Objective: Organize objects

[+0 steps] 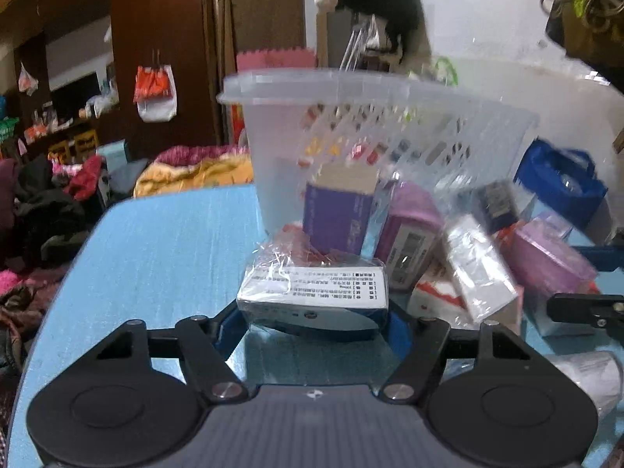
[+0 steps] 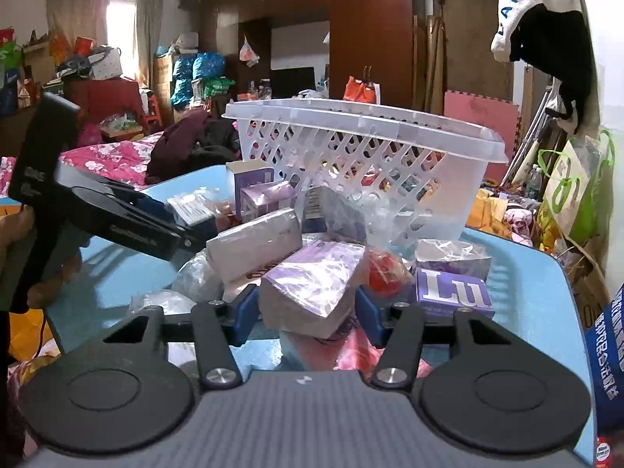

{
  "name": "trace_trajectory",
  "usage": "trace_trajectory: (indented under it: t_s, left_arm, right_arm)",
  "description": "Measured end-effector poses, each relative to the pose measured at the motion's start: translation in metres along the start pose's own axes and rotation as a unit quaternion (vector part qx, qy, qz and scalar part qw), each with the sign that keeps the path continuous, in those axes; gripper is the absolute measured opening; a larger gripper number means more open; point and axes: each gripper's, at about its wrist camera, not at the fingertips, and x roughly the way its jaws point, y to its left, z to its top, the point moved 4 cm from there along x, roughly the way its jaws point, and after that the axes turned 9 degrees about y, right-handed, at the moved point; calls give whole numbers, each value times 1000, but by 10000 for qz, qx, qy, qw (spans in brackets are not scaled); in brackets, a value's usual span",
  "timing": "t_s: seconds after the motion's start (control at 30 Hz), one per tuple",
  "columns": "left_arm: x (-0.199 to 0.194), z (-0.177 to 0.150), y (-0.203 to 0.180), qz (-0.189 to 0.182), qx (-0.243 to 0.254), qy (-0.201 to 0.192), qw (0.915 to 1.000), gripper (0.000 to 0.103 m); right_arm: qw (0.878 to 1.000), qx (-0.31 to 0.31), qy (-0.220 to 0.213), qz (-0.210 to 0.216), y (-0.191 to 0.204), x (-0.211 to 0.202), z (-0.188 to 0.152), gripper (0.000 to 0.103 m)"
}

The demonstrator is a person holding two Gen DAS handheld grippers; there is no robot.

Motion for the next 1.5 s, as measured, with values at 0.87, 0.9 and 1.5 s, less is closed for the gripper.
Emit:
trace_trajectory:
  t_s: [0.87, 0.9, 1.5]
  left_arm:
    - [-56, -25, -22, -372, 107, -898, 9952, 75]
    - [-56, -25, -21, -380, 60, -891, 9953, 75]
    - [-76, -11, -4, -703, -325, -1373, 9875, 75]
  right_arm:
    - [9967, 185, -689, -386, -16, -46, -14, 52]
    - [9966, 188, -701, -387, -16, -47, -14, 52]
    - [9915, 219, -1255, -279, -15, -71, 4, 51]
